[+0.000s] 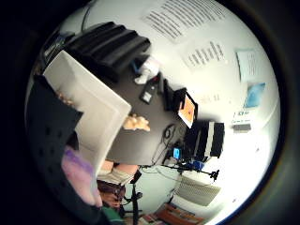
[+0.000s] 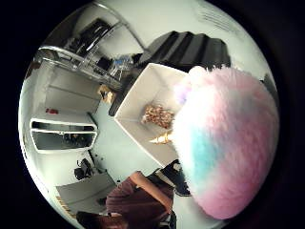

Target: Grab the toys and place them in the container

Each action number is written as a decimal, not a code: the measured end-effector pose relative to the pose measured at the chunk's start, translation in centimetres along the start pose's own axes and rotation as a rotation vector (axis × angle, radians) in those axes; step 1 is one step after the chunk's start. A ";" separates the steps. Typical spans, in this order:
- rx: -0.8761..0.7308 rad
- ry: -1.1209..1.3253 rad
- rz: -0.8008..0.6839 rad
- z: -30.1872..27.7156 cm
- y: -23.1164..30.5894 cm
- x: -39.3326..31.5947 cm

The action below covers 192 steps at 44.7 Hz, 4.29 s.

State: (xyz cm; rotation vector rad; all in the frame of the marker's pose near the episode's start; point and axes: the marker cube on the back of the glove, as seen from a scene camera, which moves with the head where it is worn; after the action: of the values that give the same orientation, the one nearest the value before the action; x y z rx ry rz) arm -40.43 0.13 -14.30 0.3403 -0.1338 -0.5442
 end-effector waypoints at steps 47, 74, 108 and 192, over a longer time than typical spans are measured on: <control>-0.319 0.068 0.009 1.1 1.0 -0.3; -0.330 0.006 0.248 8.3 8.0 18.8; -0.107 -0.220 0.280 36.7 8.8 21.3; -0.332 -0.185 -0.002 3.6 -4.2 -4.3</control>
State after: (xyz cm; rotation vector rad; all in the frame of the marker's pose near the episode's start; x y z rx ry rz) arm -46.90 -1.95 -12.52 -0.0336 -0.2182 -0.5889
